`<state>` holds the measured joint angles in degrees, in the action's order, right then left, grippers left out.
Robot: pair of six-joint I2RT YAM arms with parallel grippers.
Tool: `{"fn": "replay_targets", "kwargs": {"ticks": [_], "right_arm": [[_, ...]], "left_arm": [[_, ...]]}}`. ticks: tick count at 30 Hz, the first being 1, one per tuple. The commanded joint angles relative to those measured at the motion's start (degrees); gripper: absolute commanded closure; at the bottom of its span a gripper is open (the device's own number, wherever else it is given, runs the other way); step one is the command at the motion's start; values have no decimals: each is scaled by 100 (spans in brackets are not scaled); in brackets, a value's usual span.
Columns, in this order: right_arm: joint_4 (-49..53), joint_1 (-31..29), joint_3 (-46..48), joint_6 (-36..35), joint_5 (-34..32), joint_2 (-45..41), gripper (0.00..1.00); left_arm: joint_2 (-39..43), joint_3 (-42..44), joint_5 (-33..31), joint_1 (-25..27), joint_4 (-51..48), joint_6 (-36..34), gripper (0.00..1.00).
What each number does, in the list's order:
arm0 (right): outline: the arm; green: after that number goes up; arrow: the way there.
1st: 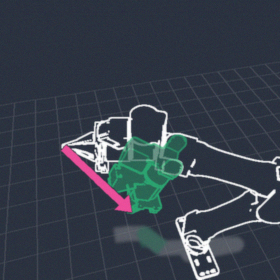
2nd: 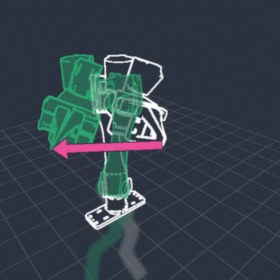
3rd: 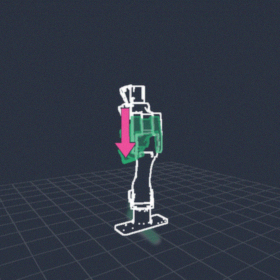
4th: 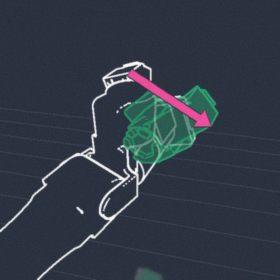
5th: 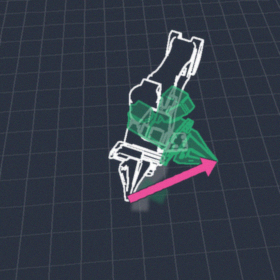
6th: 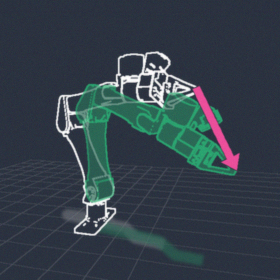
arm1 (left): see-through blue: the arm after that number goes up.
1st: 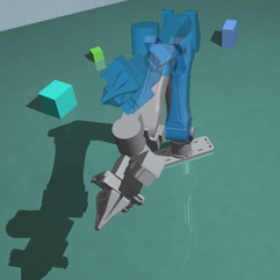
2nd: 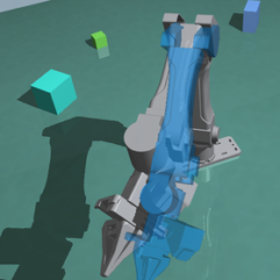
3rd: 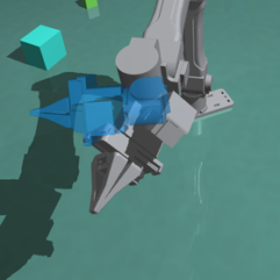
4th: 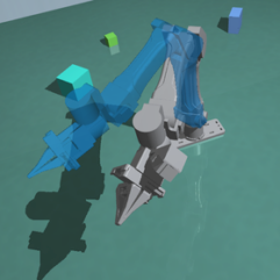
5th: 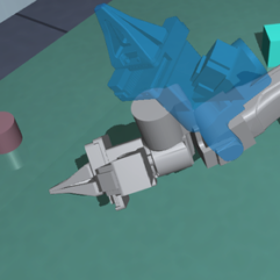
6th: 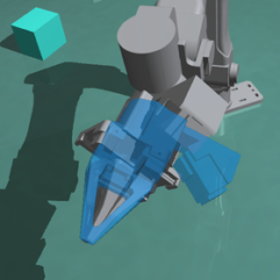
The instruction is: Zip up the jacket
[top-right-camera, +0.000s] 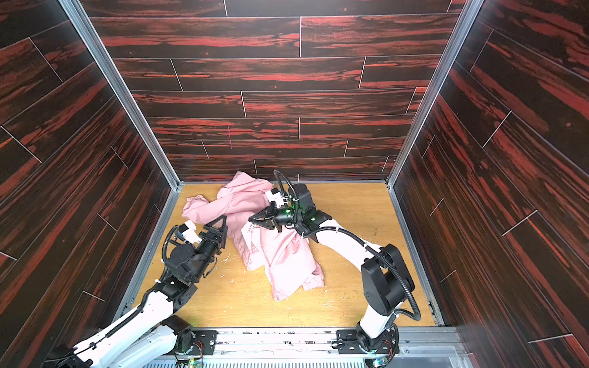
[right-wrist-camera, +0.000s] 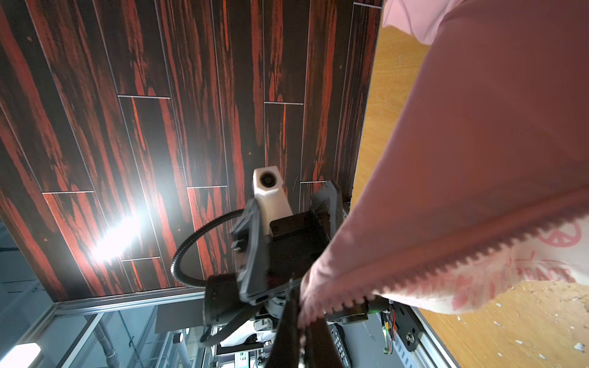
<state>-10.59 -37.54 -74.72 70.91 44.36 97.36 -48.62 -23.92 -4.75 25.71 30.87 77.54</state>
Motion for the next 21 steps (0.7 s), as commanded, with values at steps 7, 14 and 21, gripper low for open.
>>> {"fn": "replay_targets", "kwargs": {"ticks": [7,14,21], "right_arm": [[43,109,-568,-122,156,279,100],[135,113,-690,-123,91,322,100],[167,113,-702,-99,75,327,100]], "left_arm": [[609,-418,366,448,-3604,-2467,17],[124,-376,-1412,1785,-3679,-3654,16],[-1240,-999,-2875,2537,-3254,-3908,4]]}}
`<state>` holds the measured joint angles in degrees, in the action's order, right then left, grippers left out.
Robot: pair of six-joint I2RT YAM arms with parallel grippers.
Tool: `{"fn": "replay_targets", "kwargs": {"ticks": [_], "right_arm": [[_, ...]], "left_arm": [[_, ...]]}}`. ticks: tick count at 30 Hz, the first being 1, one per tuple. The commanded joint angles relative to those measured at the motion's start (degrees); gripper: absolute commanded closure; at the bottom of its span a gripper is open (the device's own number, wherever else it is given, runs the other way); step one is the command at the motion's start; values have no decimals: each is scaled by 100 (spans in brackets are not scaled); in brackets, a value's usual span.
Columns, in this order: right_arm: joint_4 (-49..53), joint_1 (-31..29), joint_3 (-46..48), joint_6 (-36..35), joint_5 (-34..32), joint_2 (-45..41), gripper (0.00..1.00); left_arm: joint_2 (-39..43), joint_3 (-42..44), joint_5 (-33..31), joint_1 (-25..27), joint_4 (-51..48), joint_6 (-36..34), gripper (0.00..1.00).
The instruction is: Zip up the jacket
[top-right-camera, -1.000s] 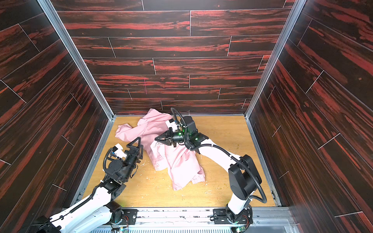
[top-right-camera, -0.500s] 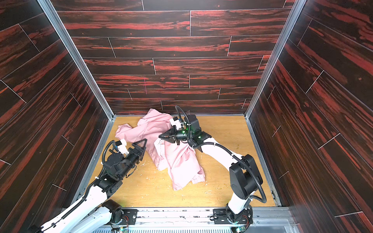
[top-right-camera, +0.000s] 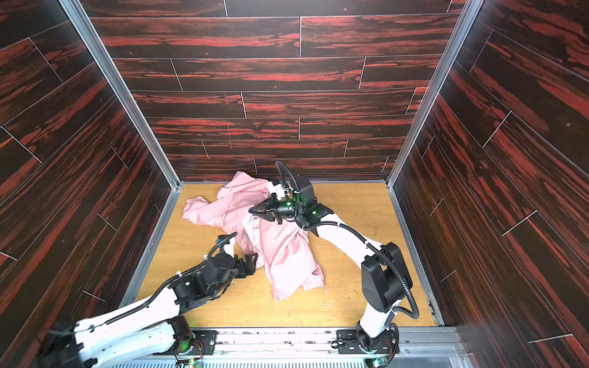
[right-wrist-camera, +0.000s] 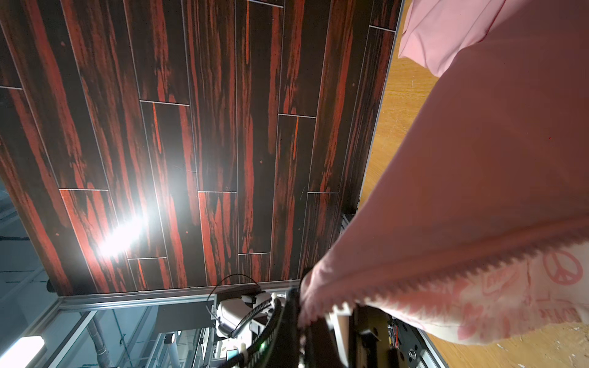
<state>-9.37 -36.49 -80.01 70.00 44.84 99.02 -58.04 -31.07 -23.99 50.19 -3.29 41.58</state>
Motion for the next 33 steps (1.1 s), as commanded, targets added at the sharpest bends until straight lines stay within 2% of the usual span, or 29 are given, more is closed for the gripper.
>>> {"fn": "replay_targets", "kwargs": {"ticks": [1,3,5,8,12,16,21,27,30,33], "right_arm": [[39,6,-167,-5,27,155,100],[23,5,-153,15,25,136,100],[23,3,-148,5,30,111,100],[56,17,-131,-10,26,69,100],[15,62,-53,5,43,36,100],[-34,70,10,-3,31,38,100],[-254,-18,1,63,53,115,100],[-372,-250,-382,76,1,343,100],[-364,-344,-532,67,27,497,100],[-290,-363,-397,-5,15,552,100]], "left_arm": [[-447,-335,-1026,116,241,-301,3],[-729,-413,-1205,155,434,-289,2],[-981,-593,-1611,178,165,-59,2],[-1164,-686,-1989,175,-128,152,13],[-1048,-681,-2502,175,-562,373,61],[-499,-726,-2962,165,-826,-141,100],[521,-1092,-3115,-265,-1475,-1264,100],[1225,-1577,-2509,-1636,-2065,-2241,100],[1048,-1784,-2161,-2097,-2205,-2339,100],[739,-1787,-1803,-2207,-2334,-2048,100]]}}
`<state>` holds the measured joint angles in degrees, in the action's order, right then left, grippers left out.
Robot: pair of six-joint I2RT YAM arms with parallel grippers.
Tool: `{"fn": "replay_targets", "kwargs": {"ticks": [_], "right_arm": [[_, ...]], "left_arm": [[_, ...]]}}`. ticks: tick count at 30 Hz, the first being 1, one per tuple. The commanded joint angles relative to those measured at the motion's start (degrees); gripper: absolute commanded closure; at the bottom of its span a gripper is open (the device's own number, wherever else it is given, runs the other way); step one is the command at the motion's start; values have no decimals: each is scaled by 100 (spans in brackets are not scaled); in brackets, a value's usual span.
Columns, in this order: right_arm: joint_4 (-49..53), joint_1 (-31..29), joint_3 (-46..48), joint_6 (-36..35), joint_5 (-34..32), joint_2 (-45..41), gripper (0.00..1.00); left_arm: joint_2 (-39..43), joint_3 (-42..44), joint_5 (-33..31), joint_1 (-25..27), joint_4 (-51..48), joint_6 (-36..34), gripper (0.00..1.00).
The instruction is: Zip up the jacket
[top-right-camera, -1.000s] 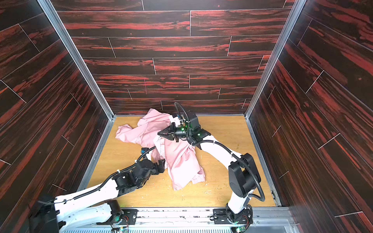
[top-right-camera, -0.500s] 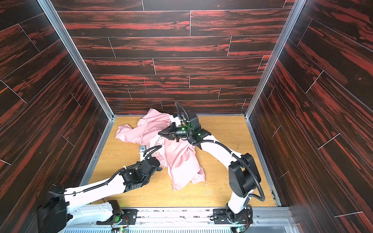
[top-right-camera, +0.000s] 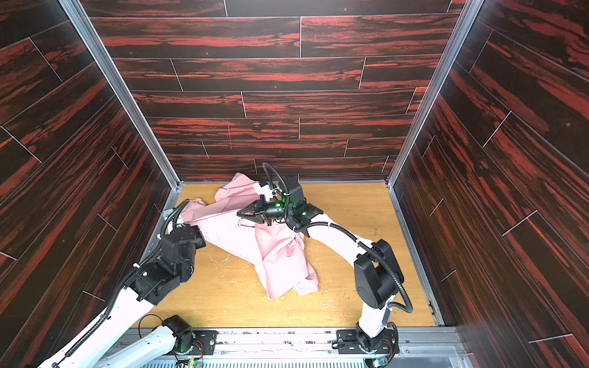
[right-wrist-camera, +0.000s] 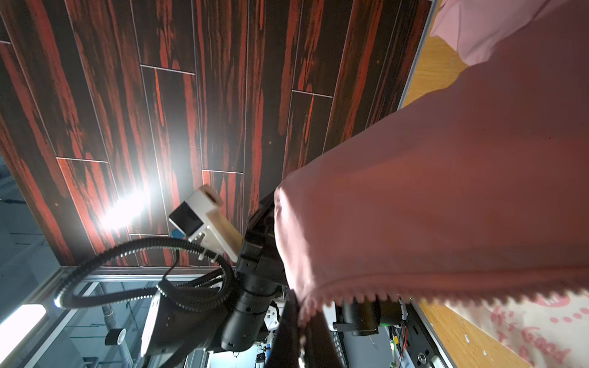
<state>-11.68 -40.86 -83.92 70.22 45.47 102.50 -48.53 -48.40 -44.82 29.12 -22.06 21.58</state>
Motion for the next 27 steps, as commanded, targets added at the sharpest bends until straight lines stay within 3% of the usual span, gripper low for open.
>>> {"fn": "replay_targets", "kwargs": {"ticks": [1,6,9,11,12,16,22,27], "right_arm": [[14,76,89,-115,-100,194,100],[233,99,489,-455,-147,247,100],[265,122,596,-568,-66,353,100],[306,121,620,-644,-35,428,100],[298,121,627,-654,-25,456,100],[220,121,631,-611,55,611,100],[197,122,676,-624,96,649,100],[232,119,703,-680,102,596,100]], "left_arm": [[-282,39,361,-100,-506,180,100],[28,832,1058,-100,-452,1444,99],[324,1203,1457,-100,-620,2308,79],[494,1351,1659,-100,-903,2862,54],[564,1400,1761,-100,-1027,3045,47],[1003,1498,2218,-101,-1559,3790,27],[1606,1625,3157,-94,-1146,4477,19],[1721,1679,3776,177,-3,5063,18]]}}
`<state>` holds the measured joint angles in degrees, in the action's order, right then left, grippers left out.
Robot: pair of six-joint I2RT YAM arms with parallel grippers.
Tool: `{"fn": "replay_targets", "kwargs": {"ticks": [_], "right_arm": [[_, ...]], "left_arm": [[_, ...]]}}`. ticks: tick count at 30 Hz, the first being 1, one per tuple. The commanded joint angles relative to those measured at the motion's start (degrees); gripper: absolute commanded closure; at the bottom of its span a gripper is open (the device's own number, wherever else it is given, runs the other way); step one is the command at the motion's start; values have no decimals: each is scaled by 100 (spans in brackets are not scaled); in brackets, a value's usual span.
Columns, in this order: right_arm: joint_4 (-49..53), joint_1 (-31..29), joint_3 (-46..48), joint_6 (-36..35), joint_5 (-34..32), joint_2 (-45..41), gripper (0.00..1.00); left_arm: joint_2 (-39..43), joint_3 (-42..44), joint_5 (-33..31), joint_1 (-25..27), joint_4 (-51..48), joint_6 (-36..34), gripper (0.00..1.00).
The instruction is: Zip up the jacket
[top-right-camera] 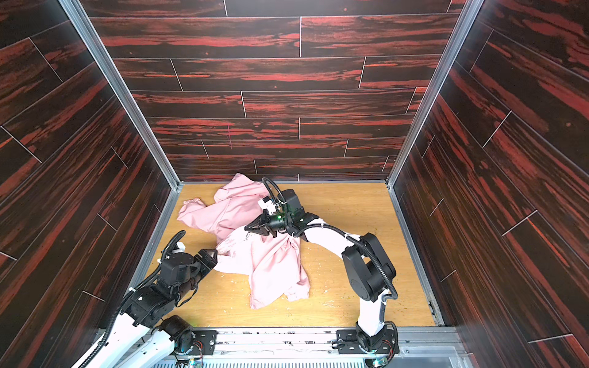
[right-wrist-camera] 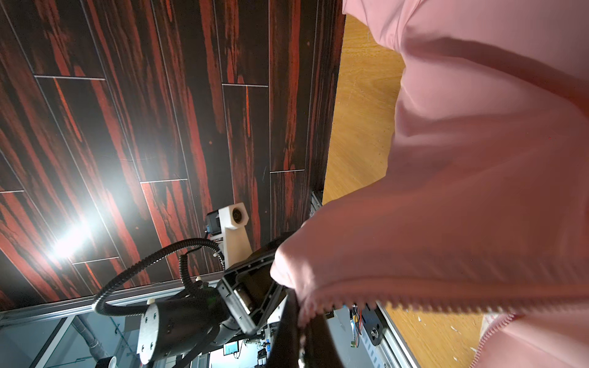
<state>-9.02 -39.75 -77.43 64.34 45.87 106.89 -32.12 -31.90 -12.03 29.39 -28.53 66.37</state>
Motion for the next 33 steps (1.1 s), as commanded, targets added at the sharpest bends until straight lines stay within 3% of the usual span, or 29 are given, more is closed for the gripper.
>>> {"fn": "replay_targets", "kwargs": {"ticks": [1,8,12,18,29,33], "right_arm": [[-30,11,65,-91,55,148,100],[-39,6,48,-64,66,124,100],[-15,7,59,-44,85,38,100],[26,7,144,-18,193,-205,100],[175,10,252,-99,366,-517,100],[233,4,304,-148,389,-616,100]], "left_arm": [[91,-33,488,278,743,649,17],[-240,-116,1071,636,2042,909,13],[-835,5,1405,673,2772,594,13],[-1187,330,1064,660,3575,5,13],[-1150,805,1475,240,4435,-119,20],[-1307,852,1666,131,4810,-109,28]]}}
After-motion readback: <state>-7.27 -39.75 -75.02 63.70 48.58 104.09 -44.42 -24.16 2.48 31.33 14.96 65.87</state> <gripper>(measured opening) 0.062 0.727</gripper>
